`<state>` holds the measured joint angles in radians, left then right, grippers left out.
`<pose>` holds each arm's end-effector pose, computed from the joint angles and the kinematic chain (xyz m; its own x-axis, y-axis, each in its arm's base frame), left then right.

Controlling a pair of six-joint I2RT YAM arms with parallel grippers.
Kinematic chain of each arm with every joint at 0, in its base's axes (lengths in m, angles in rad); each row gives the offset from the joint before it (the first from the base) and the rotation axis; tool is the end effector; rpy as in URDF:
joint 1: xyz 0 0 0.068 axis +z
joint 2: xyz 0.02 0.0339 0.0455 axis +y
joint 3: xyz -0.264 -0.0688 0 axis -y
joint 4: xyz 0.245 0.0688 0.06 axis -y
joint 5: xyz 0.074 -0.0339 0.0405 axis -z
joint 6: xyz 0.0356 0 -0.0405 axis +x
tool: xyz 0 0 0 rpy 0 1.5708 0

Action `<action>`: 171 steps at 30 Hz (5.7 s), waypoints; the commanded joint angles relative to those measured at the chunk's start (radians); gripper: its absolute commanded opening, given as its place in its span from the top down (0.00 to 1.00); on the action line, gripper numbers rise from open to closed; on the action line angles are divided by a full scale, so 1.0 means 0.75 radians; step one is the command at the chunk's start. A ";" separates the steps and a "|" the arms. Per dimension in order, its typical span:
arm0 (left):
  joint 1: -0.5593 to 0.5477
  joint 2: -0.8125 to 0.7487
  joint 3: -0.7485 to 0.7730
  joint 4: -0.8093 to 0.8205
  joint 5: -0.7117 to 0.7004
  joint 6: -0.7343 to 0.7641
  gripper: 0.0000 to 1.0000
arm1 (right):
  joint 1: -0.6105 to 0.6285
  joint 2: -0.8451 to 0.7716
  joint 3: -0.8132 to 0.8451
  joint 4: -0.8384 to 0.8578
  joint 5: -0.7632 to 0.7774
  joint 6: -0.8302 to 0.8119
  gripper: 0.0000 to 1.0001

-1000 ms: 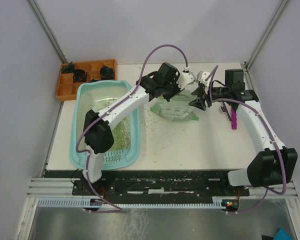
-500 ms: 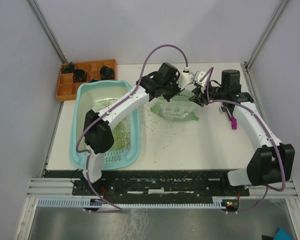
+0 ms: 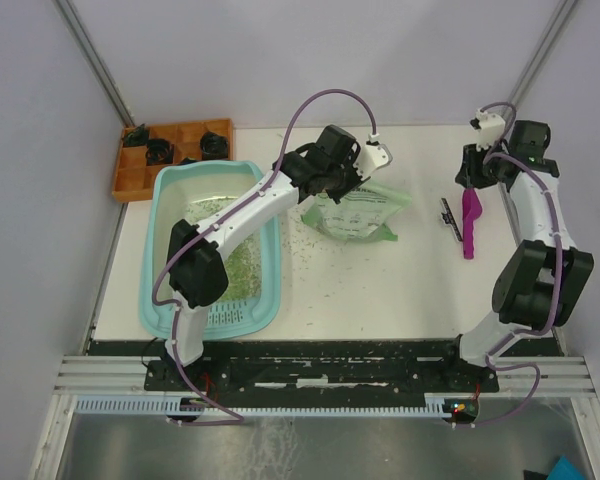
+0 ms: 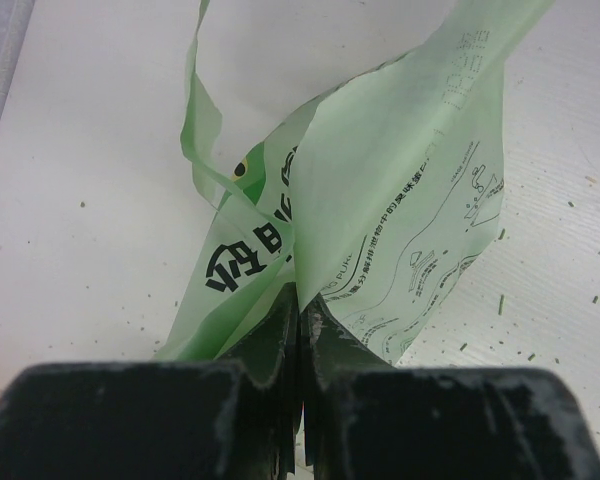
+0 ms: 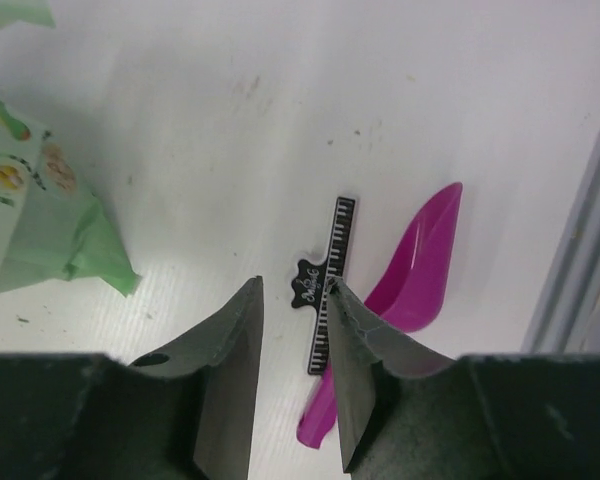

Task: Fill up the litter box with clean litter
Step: Close the cat litter bag at the center of the board, then pick up the clamp at the center of the board.

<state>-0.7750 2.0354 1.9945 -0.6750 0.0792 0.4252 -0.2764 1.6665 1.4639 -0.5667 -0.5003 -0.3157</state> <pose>0.3325 -0.3296 0.3276 -0.1218 0.6949 -0.7087 0.8677 0.4213 0.2639 0.3634 -0.0853 0.3126 -0.6076 -0.1108 -0.7865 -0.2953 0.9508 0.0941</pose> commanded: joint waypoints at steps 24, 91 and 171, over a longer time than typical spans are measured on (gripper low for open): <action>-0.018 -0.016 0.019 0.209 0.063 -0.050 0.96 | 0.221 0.066 -0.115 -0.165 0.504 -0.288 0.53; -0.025 -0.481 -0.254 0.801 -0.008 -0.212 0.75 | 0.252 0.283 -0.109 -0.002 0.663 -0.256 0.50; 0.232 -0.227 -0.317 1.722 0.806 -1.661 0.37 | -0.188 -0.359 0.260 -0.341 -1.403 0.632 0.98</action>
<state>-0.5735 1.8244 1.7130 0.3450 0.5613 -0.6010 -0.4309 1.4551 1.6833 -1.0470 -1.4670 -0.0181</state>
